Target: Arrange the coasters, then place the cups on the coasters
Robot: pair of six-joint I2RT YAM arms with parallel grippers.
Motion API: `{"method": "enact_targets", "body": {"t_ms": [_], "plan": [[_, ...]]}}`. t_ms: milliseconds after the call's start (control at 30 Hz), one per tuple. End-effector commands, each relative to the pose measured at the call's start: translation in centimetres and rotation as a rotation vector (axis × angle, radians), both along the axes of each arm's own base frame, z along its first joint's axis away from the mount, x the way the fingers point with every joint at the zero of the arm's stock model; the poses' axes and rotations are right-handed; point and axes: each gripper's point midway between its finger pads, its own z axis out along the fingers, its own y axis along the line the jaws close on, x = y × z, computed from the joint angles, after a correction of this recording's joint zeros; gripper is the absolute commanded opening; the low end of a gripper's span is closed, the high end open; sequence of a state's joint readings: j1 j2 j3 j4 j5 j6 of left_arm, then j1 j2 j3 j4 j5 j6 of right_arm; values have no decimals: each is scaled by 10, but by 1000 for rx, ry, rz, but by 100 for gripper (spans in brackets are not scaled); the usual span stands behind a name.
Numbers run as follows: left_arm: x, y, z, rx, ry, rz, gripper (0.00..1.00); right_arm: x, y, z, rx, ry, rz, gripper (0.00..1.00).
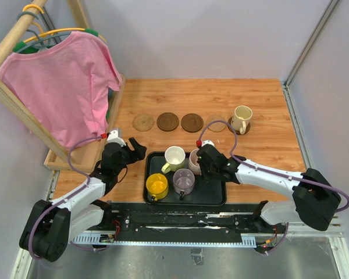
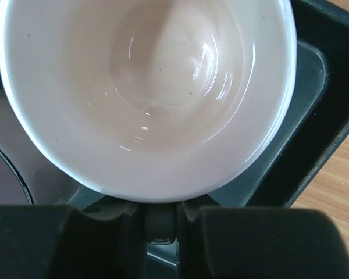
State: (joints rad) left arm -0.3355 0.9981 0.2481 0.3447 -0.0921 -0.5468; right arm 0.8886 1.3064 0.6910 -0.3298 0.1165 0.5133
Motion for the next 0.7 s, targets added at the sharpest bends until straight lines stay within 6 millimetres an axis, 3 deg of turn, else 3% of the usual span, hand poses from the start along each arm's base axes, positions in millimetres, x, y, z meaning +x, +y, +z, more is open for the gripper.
{"method": "enact_targets", "body": {"t_ms": [0, 300, 667], "plan": [[2, -2, 2, -3, -23, -4, 81, -2, 4, 2, 2, -6, 13, 1], [2, -2, 4, -9, -26, -5, 81, -1, 3, 11, 0, -33, 25, 1], [4, -3, 8, -10, -39, -9, 81, 7, 9, 61, -25, -151, 5, 1]]}}
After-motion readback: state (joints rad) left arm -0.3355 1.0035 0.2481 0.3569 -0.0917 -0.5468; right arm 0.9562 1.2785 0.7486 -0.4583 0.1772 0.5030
